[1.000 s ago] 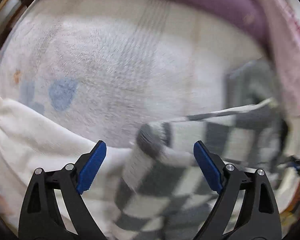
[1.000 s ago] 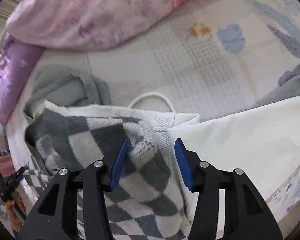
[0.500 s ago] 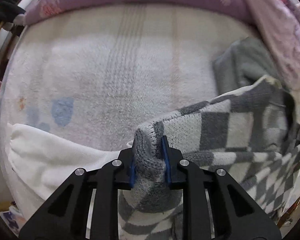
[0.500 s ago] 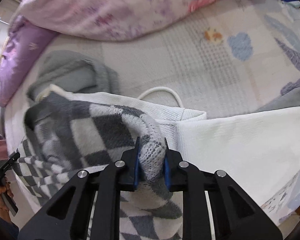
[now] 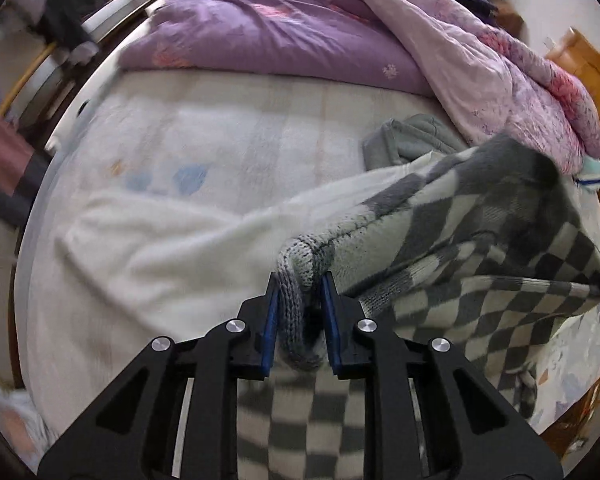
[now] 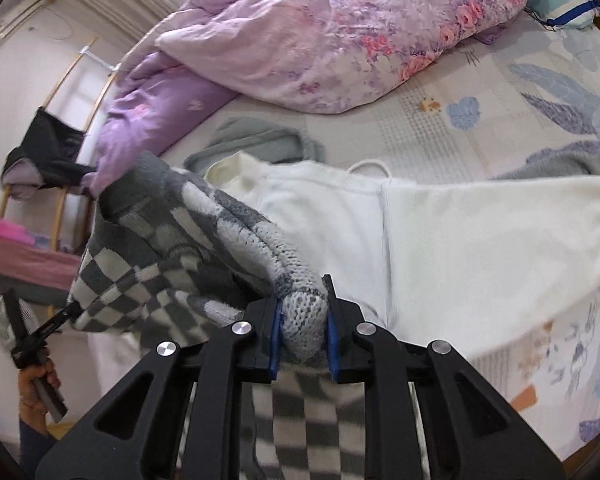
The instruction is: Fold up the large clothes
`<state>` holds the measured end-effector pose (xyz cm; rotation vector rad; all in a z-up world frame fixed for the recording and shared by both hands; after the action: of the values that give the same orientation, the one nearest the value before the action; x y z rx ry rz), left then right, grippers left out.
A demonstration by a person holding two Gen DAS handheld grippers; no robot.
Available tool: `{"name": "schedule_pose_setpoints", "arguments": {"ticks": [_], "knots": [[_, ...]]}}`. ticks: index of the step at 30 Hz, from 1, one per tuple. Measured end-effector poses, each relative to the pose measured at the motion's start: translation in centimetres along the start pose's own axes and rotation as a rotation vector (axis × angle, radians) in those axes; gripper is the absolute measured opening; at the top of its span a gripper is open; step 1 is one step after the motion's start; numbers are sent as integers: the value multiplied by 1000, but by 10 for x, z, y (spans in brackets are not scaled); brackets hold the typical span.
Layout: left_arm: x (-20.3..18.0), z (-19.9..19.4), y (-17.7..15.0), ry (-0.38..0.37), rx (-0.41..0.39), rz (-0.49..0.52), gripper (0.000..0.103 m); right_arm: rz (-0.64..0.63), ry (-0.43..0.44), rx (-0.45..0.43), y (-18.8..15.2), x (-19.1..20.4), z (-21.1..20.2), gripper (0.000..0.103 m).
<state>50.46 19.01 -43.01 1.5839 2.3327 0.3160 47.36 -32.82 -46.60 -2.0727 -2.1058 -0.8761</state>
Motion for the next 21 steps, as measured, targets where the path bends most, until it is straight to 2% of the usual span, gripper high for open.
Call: {"name": "schedule_pose_setpoints", "arguments": {"ticks": [2,3,4,6,9,10,15,17,21], "knots": [[14,-14,-31,32,0,-44,17,6,30,0,-18,0,-22,16],[21,-20,-44,59,-2,-64,6,9,45,1,-29,1,-31,16],[32,-26,-61,102,0,-85,6,11,49,5,-40,2,-39,16],[50,-32,-88,54,33,-152,6,-7,55,19,-61,7,-52,16],[61,-34,-138,62,75,-142,6,-15,49,51,-98,14,-63,16],[66,-32,-152,54,92,-166,6,-13,44,64,-113,15,-65,16],[91,-19,-199,3,137,-266,6,20,-3,105,-188,19,-67,16],[105,-17,-217,-22,156,-303,6,8,-44,123,-221,22,-66,16],[141,-12,-255,-2,201,-331,6,2,-131,161,-281,13,-51,16]]}}
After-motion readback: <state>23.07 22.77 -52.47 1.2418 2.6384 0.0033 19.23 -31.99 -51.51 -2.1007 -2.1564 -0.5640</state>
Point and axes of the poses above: each gripper's, at about its wrist camera, not at the fingertips, and z roughly the way its jaws point, x to its left, y to its top, the point moved 1 cm from there along z, roughly the way its jaws point, and after that the axes turned 11 degrees about -z, right-handed, at the moved point
